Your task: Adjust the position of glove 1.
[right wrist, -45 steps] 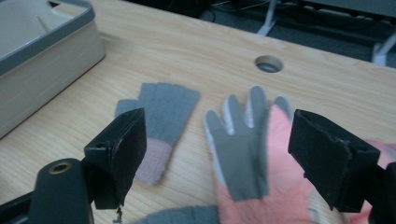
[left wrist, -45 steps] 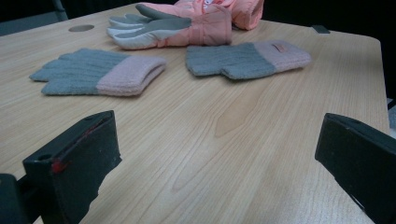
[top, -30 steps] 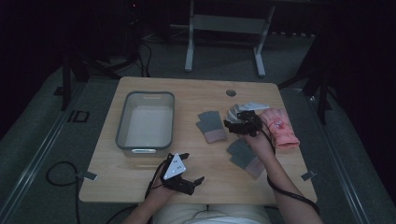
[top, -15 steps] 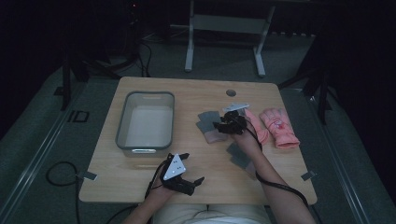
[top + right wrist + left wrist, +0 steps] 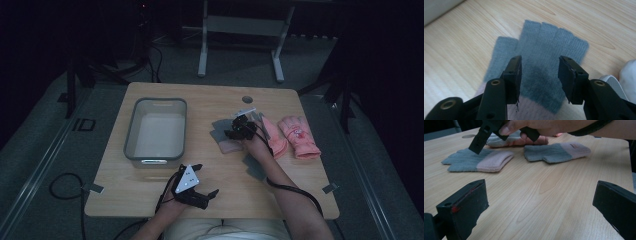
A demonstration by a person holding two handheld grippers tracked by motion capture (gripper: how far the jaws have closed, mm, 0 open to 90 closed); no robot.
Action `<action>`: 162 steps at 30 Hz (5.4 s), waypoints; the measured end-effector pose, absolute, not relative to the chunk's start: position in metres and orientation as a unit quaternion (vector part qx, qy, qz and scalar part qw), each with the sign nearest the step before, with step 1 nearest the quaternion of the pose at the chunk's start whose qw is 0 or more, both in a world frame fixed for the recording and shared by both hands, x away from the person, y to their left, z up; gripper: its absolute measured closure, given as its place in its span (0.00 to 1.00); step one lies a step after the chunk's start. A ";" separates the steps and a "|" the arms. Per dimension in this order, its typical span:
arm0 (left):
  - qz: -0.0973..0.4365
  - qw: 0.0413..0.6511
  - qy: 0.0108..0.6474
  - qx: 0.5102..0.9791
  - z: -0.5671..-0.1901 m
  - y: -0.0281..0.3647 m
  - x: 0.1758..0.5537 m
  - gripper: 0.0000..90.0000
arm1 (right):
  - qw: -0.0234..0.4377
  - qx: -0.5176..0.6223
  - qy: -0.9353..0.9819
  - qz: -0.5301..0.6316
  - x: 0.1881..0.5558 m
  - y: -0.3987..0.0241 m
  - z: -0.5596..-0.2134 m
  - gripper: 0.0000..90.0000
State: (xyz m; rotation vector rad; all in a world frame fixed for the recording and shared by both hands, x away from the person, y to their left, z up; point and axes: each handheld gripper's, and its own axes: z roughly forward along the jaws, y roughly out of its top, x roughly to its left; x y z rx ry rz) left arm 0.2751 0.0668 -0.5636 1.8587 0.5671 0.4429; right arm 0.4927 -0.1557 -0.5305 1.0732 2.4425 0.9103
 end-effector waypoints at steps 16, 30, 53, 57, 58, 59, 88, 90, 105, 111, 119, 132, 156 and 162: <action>0.187 0.547 0.242 0.779 -0.564 0.068 0.275 0.00 | 0.152 0.388 0.852 0.318 0.498 -0.142 -0.546 0.87; 0.191 0.548 0.250 0.775 -0.564 0.069 0.275 0.00 | 0.174 0.462 0.776 0.392 0.438 -0.133 -0.481 0.94; 0.198 0.550 0.240 0.775 -0.564 0.067 0.273 0.00 | 0.141 0.554 0.727 0.380 0.348 -0.130 -0.531 0.94; 0.196 0.550 0.240 0.776 -0.564 0.068 0.273 0.00 | 0.147 0.557 0.727 0.374 0.348 -0.129 -0.537 0.94; 0.196 0.550 0.239 0.776 -0.564 0.068 0.273 0.00 | 0.147 0.559 0.728 0.369 0.349 -0.128 -0.542 0.93; 0.196 0.550 0.239 0.776 -0.564 0.067 0.273 0.00 | 0.146 0.558 0.731 0.365 0.350 -0.127 -0.544 0.93; 0.193 0.552 0.242 0.775 -0.564 0.068 0.274 0.00 | 0.147 0.352 0.841 0.384 0.370 -0.219 -0.493 0.70; 0.194 0.551 0.241 0.775 -0.564 0.068 0.274 0.00 | 0.149 0.336 0.850 0.378 0.370 -0.234 -0.494 0.71; 0.195 0.554 0.247 0.771 -0.564 0.068 0.274 0.00 | 0.122 0.328 0.888 0.298 0.373 -0.279 -0.532 0.68; 0.194 0.554 0.247 0.771 -0.564 0.068 0.275 0.00 | 0.113 0.330 0.882 0.318 0.374 -0.285 -0.542 0.77; 0.196 0.553 0.248 0.771 -0.564 0.068 0.274 0.00 | 0.140 0.351 0.874 0.305 0.359 -0.270 -0.539 0.95; 0.200 0.554 0.249 0.769 -0.564 0.068 0.273 0.00 | 0.230 0.475 0.750 0.400 0.294 -0.253 -0.455 0.95; 0.202 0.551 0.248 0.771 -0.564 0.068 0.274 0.00 | 0.208 0.605 0.698 0.322 0.284 -0.280 -0.542 0.94; 0.199 0.552 0.247 0.771 -0.564 0.068 0.274 0.00 | 0.206 0.604 0.701 0.318 0.286 -0.281 -0.547 0.88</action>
